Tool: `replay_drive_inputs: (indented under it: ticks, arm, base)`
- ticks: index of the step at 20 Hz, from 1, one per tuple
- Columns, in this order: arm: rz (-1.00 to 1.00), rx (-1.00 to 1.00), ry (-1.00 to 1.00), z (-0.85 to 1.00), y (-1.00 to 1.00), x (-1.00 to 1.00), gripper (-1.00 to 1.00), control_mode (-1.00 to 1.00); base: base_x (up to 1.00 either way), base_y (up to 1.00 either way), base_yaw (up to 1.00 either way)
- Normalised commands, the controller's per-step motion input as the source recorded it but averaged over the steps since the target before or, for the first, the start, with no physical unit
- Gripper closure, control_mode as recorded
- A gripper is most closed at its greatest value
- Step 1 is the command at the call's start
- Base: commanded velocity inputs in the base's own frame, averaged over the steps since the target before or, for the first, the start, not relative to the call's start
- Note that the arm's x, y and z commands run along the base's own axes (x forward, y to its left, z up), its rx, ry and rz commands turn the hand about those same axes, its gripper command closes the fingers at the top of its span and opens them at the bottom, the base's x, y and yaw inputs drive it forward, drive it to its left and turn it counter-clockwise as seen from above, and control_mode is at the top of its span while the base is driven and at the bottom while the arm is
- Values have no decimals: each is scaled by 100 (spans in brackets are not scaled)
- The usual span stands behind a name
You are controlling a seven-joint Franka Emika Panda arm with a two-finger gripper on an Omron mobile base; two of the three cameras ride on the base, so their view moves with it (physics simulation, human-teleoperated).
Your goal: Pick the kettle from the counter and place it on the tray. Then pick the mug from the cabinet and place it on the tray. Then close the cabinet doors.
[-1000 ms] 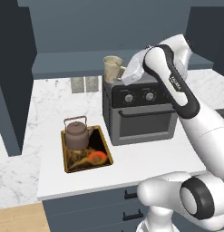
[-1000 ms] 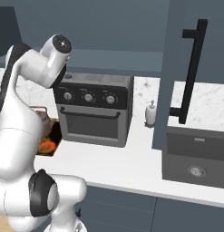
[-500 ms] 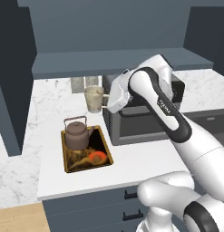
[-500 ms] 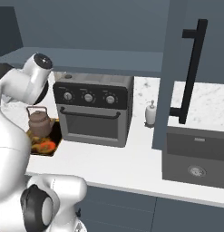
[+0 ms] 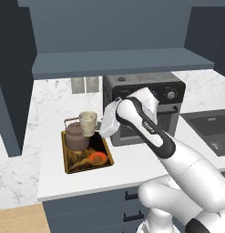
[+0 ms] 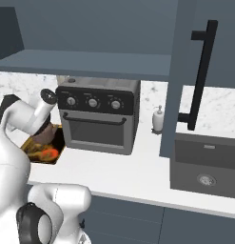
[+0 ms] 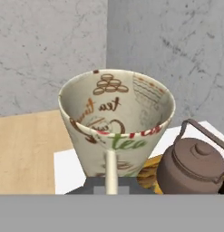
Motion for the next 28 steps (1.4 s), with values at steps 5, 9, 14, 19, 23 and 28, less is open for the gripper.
replay_drive_inputs:
  ticks: [5,9,14,19,23,28]
  arm:
    - [0,3,1,-86,6,24,100,-100]
    - [0,0,0,-82,18,25,100,-100]
    - [0,0,0,-63,21,26,100,-100]
    - [0,0,0,-32,3,23,100,-100]
    - [0,0,0,-26,0,24,100,-100]
    - [0,0,0,-26,0,20,100,-100]
  base:
    - [0,0,0]
    - [0,0,0]
    - [0,0,0]
    - [0,0,0]
    - [0,0,0]
    - [0,0,0]
